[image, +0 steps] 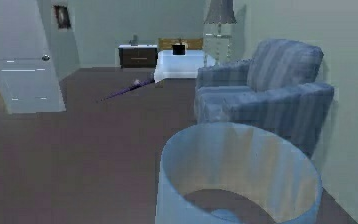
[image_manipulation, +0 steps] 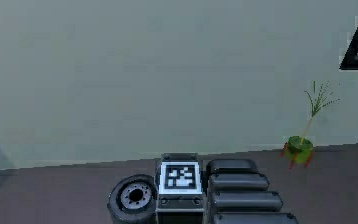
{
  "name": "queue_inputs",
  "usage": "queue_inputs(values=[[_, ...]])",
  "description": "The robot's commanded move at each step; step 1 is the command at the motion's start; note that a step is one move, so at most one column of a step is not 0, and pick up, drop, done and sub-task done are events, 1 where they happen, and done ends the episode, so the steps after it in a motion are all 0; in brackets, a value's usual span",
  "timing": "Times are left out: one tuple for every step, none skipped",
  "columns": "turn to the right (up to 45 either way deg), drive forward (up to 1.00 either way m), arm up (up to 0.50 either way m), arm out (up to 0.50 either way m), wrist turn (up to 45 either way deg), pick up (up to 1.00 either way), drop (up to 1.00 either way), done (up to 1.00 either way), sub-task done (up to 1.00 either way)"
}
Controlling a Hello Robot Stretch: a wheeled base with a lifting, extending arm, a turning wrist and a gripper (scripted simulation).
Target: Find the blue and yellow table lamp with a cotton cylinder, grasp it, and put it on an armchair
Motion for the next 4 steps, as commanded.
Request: queue_inputs(values=[[-6.0, 0.0, 0.0, 0.0, 0.0, 0.0, 0.0, 0.0, 0.0], [0.0, 1.0, 0.0, 0.0, 0.0, 0.0, 0.0, 0.0, 0.0], [-18.0, 0.0, 0.0, 0.0, 0.0, 0.0, 0.0, 0.0, 0.0], [0.0, 0.1, 0.0, 0.0, 0.0, 0.0, 0.0, 0.0, 0.0]])
